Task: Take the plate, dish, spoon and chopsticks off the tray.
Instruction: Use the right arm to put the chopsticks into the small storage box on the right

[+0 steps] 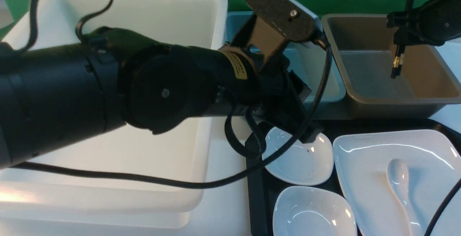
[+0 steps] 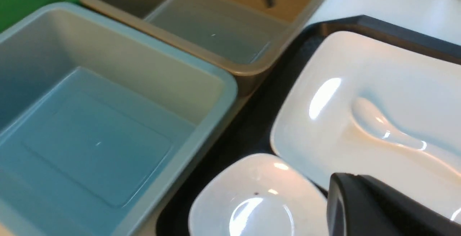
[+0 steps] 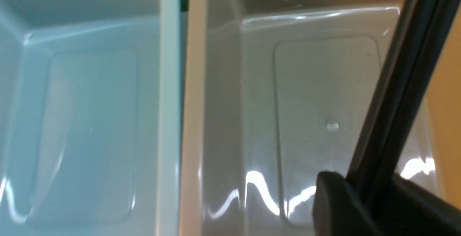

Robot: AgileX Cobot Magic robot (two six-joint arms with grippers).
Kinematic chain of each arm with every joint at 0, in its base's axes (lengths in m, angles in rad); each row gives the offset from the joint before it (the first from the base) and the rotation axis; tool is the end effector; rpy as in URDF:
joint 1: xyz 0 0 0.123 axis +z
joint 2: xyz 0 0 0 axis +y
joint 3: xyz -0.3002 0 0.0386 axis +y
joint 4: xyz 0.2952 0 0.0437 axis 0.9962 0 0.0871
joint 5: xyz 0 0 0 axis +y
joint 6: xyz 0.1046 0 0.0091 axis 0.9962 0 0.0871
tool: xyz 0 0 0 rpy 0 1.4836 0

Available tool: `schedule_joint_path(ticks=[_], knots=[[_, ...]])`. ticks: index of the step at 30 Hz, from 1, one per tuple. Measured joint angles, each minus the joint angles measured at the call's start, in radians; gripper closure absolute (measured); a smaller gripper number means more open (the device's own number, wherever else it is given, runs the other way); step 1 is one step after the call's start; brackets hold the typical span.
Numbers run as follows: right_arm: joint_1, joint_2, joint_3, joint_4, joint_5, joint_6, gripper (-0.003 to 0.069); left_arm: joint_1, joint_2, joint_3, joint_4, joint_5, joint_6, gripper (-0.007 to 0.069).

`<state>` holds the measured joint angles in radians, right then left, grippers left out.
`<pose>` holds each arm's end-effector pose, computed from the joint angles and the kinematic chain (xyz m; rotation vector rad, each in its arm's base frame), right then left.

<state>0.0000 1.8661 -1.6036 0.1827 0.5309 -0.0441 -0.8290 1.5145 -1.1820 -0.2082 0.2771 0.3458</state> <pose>0.5007 0.0097 0.2973 0.0806 2.2700 0.1647 0.2700 -0.3034 0.3180 1.0239 1.8583 -0.4704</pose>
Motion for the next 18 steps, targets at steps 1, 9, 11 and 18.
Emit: schedule_joint_path(ticks=[1,9,11,18], knots=[[0.0,0.026,-0.013,0.0,-0.02,0.003,0.0502,-0.003,0.002,0.0,-0.004,-0.017,0.001,0.0624],[0.0,0.11,-0.043,0.0,-0.068,0.007,0.0502,-0.002,0.003,0.0,-0.011,-0.037,-0.001,0.0624],[0.0,0.123,-0.043,0.0,-0.068,0.007,0.0502,-0.002,0.003,0.0,-0.011,-0.028,-0.001,0.0624],[0.0,0.154,-0.043,-0.001,-0.05,0.002,0.0502,-0.002,0.003,0.0,-0.005,-0.003,-0.002,0.0624]])
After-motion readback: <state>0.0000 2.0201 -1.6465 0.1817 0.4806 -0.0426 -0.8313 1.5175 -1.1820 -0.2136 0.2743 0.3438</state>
